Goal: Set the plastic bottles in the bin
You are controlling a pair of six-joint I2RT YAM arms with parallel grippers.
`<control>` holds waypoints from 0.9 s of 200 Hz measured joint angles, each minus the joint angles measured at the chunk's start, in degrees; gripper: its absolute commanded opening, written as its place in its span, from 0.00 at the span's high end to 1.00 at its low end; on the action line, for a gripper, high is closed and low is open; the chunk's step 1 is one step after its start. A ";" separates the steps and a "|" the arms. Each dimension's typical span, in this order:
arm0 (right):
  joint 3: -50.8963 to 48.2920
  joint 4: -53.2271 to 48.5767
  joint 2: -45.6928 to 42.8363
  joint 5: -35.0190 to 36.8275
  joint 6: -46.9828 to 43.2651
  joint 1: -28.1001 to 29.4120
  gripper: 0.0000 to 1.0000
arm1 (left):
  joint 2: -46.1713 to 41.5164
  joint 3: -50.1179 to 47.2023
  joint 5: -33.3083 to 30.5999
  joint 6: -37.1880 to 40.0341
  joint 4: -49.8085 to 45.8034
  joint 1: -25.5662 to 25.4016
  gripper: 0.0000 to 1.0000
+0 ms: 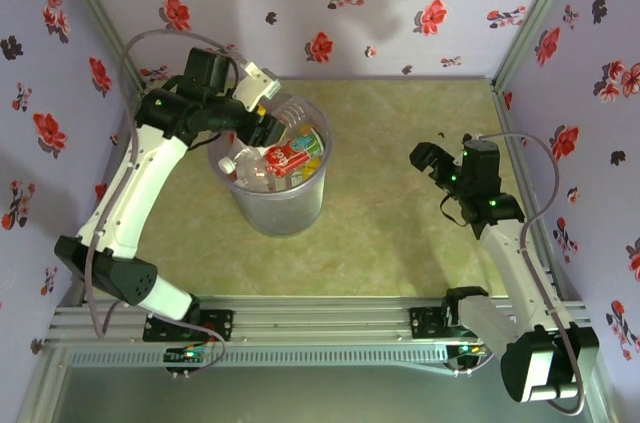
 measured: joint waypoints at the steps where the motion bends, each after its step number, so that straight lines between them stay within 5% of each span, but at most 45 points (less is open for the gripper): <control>1: 0.00 0.00 0.00 0.00 0.00 0.00 0.01 | 0.00 -0.22 -0.07 -0.07 0.00 0.00 0.37; 89: 0.00 0.00 -0.02 0.00 0.00 0.00 0.01 | -4.50 -11.58 -1.11 -1.38 10.84 0.52 0.48; 130: 0.00 0.00 -0.02 -0.02 0.00 0.00 0.01 | -4.98 -12.24 -1.20 -1.42 11.56 0.52 0.21; 180: 0.00 0.00 -0.02 -0.02 0.02 0.00 0.01 | -4.83 -8.83 -1.16 -1.22 8.94 0.52 0.14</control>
